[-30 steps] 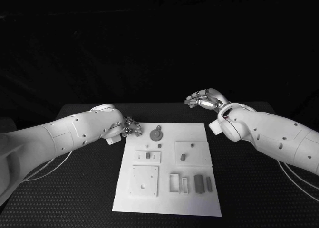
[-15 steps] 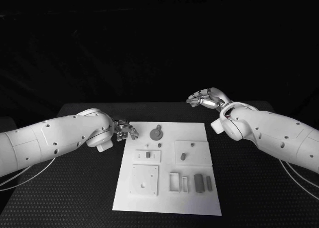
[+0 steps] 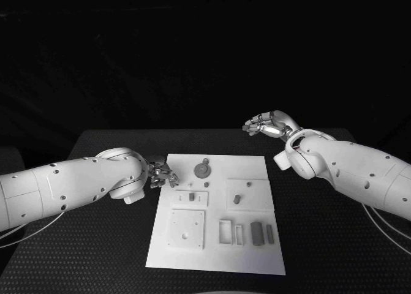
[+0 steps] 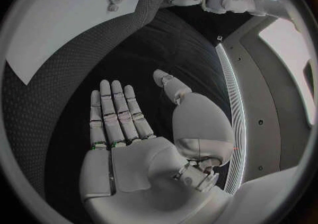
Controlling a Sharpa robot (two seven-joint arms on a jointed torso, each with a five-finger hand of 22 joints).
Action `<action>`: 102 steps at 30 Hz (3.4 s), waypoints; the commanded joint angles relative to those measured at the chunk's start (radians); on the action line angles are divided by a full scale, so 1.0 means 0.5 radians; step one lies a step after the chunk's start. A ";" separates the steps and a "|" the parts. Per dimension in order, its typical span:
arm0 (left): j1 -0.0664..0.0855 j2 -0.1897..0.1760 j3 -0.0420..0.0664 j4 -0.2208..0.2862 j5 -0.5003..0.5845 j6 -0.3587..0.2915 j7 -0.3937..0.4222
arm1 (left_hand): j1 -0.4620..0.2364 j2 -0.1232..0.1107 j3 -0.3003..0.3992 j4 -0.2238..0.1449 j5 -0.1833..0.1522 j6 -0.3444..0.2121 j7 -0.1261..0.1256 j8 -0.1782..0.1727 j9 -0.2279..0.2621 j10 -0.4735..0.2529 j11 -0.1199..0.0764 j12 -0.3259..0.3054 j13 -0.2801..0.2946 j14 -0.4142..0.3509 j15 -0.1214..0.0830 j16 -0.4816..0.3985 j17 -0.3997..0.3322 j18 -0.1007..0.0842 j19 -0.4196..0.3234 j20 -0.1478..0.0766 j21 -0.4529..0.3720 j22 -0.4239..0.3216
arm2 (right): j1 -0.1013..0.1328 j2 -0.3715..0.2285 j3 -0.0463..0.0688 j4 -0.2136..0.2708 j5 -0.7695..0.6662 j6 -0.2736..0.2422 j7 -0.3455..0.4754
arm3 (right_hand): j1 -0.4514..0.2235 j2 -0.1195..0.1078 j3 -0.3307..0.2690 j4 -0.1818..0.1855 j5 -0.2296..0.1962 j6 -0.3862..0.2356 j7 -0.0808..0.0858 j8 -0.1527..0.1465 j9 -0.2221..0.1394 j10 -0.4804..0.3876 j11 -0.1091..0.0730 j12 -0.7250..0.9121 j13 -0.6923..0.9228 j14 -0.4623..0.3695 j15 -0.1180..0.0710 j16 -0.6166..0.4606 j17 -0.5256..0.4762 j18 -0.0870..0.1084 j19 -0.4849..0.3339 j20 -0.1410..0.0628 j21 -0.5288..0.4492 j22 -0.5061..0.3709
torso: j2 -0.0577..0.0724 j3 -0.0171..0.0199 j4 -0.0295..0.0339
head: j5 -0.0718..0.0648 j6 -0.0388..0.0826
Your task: Assemble the parts on the task board
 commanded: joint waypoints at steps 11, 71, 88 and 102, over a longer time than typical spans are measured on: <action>-0.030 0.010 -0.008 0.085 -0.158 0.014 -0.096 | 0.013 0.001 0.013 0.001 0.015 0.030 -0.013 0.015 0.003 0.013 -0.009 0.014 -0.003 0.010 -0.013 0.013 -0.002 -0.006 -0.008 -0.286 0.018 -0.005 | -0.001 0.000 0.001 0.005 -0.002 0.029 0.009 | 0.021 0.002 -0.010 0.002 0.012 -0.014 0.040 0.008 -0.003 0.007 0.000 -0.011 -0.002 -0.018 0.003 -0.007 -0.003 -0.022 -0.018 0.000 -0.013 0.006 | 0.001 0.0034 -0.003 | 0.007 -0.022; -0.110 0.028 -0.008 0.108 -0.237 -0.049 -0.144 | 0.000 0.007 0.016 -0.002 0.023 0.060 -0.023 0.025 0.002 0.028 -0.018 0.021 -0.007 0.020 -0.016 0.026 -0.002 -0.006 -0.010 -0.290 0.036 -0.016 | -0.001 0.000 0.001 0.004 -0.002 0.032 0.010 | 0.018 0.002 -0.013 0.009 0.016 -0.016 0.041 0.009 -0.006 0.009 0.000 -0.020 -0.002 -0.023 0.005 -0.007 -0.008 -0.027 -0.023 -0.001 -0.018 0.023 | 0.001 0.0041 -0.005 | 0.001 -0.043; -0.143 -0.025 -0.008 0.173 -0.283 -0.201 -0.114 | -0.009 0.011 0.015 0.001 0.023 0.067 -0.025 0.027 0.002 0.033 -0.020 0.021 -0.009 0.025 -0.017 0.029 -0.003 -0.006 -0.008 -0.291 0.043 -0.021 | -0.001 -0.005 0.001 0.001 -0.002 0.034 0.010 | 0.017 0.002 -0.014 0.010 0.017 -0.017 0.041 0.010 -0.007 0.009 0.000 -0.022 -0.001 -0.023 0.005 -0.007 -0.010 -0.028 -0.024 -0.002 -0.020 0.027 | 0.000 0.0052 -0.001 | 0.001 -0.049; -0.178 -0.033 -0.008 0.202 -0.315 -0.288 -0.111 | -0.013 0.006 0.016 0.006 0.021 0.069 -0.026 0.026 0.000 0.040 -0.021 0.025 -0.008 0.033 -0.021 0.034 -0.003 -0.004 -0.002 -0.294 0.053 -0.024 | -0.004 -0.004 0.001 -0.002 -0.002 0.040 0.009 | 0.016 0.004 -0.015 0.011 0.018 -0.017 0.041 0.010 -0.008 0.010 0.001 -0.024 -0.001 -0.023 0.005 -0.007 -0.010 -0.029 -0.024 -0.003 -0.021 0.030 | 0.001 0.0060 -0.003 | 0.007 -0.056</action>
